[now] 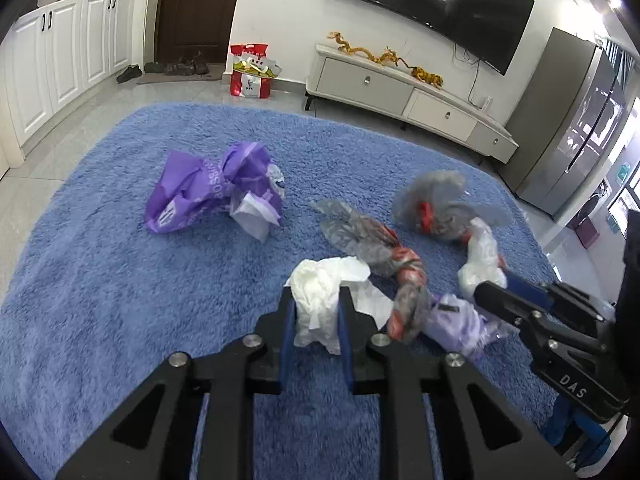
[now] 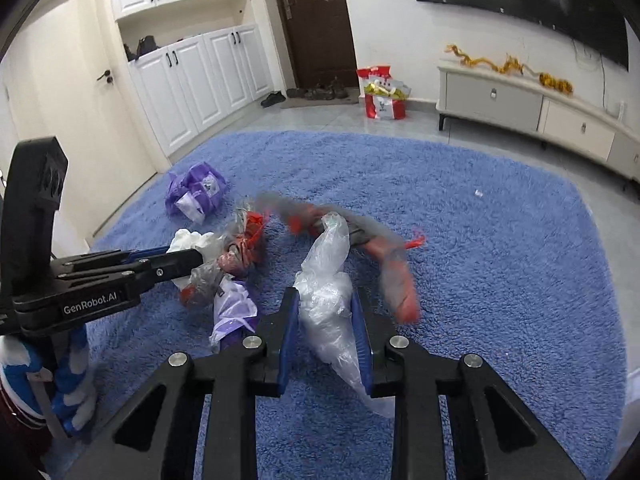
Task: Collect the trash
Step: 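Grasp the white tissue with the left tool while the right tool grasps the clear plastic bag, then carry both items over the white bin and open both tools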
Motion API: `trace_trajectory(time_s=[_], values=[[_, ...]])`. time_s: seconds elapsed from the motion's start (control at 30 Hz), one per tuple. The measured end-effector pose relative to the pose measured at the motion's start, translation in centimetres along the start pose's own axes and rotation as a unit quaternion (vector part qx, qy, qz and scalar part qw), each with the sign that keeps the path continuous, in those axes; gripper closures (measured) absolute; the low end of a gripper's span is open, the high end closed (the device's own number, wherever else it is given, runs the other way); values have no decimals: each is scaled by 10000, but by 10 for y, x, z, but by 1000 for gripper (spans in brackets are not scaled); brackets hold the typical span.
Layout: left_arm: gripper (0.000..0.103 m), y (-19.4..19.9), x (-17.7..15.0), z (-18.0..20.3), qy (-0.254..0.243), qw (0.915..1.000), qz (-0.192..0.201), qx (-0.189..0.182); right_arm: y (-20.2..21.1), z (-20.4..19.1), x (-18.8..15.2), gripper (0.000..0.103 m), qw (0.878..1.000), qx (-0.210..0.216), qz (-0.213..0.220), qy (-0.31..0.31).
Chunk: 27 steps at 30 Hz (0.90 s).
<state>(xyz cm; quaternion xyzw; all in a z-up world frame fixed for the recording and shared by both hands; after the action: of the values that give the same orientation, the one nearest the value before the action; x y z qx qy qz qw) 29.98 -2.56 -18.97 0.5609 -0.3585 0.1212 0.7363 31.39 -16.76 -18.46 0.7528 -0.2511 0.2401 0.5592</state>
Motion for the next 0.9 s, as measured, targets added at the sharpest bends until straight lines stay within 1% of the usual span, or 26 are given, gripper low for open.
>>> trace_trajectory(time_s=[0.27,0.43,0.7,0.8,0.9], values=[[88,44,-20,5,-20,9998,186,-9,52,-29,-11,78,9971,-314,410,557],[88,85,-35,9,-76,9994,336,25,90,-49,-23,78,9938,-390,648,814],[88,154,-46,20,-172,9974,695,56,150,-64,-43,78,9919,-247,965,794],[88,177,-46,36,-330,9961,823,55,173,-59,-50,78,9916,-190,1081,686],[88,189,-44,55,-467,9950,883,-11,196,-45,-58,78,9915,-107,1210,456]])
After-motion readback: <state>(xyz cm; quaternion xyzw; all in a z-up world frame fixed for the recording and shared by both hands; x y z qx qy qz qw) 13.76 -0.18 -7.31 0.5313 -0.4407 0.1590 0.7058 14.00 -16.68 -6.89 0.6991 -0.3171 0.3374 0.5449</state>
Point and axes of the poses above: each gripper's, at about its wrist camera, not at the fingertips, and y roughly against the way its jaws point, z to its right, x to its top, the point moved 6 cm from there along -y, roughly the way its jaws point, and after that the axes turned 12 degrees about -y, right-handed, at the moved point
